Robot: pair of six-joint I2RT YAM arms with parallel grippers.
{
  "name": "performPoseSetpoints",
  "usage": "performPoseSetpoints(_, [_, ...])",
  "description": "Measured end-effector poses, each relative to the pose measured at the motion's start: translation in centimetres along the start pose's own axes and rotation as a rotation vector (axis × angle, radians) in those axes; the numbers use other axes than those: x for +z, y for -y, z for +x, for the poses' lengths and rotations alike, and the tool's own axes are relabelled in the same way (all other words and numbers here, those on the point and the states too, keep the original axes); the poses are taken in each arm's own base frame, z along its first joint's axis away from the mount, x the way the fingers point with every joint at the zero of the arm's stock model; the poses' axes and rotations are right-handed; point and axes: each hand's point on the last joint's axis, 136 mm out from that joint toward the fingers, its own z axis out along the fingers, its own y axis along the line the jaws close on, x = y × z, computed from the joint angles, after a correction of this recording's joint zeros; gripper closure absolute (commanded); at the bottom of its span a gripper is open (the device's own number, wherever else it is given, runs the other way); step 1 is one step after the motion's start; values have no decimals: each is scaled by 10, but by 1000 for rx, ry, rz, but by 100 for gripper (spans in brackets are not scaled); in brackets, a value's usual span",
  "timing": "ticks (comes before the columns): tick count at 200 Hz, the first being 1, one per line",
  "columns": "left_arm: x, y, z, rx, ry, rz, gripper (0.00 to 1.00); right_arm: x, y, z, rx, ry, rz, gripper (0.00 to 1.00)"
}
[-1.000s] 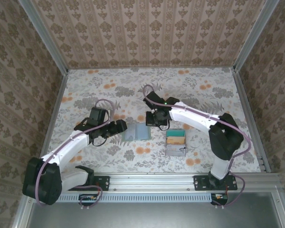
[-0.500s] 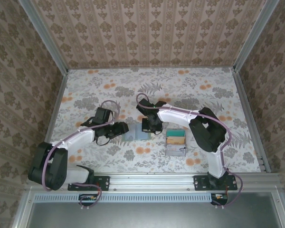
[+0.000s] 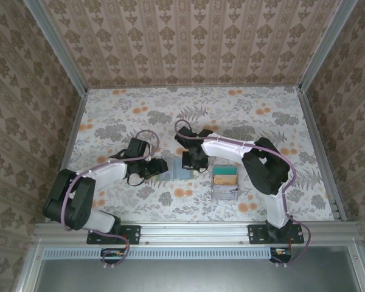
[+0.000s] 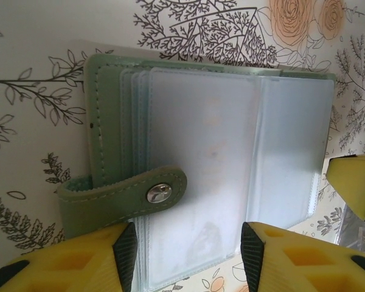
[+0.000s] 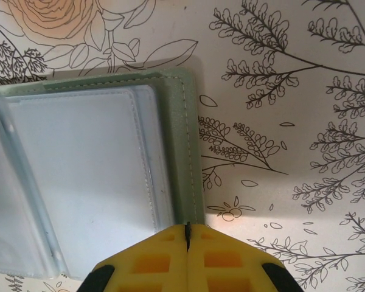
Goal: Take the credit cards out of the card holder
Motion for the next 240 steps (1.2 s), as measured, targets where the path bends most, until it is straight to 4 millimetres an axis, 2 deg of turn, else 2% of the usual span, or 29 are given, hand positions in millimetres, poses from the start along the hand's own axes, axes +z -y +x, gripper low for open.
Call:
performPoseSetpoints(41, [2,5,-1,12,-4,9,49,11,4,3,1,-17,23,100])
performPoseSetpoints(111, [10,15,3,39,-35,29,48,11,4,3,4,-25,16,100])
performPoseSetpoints(132, [11,18,4,48,-36,40,42,11,3,4,4,-29,13,100])
performPoseSetpoints(166, [10,27,3,73,-41,65,17,11,3,4,4,-29,13,100])
performPoseSetpoints(191, [9,34,2,89,-42,82,5,11,3,4,4,-29,12,100])
performPoseSetpoints(240, [2,46,-3,114,-28,101,3,11,4,3,6,-28,13,100])
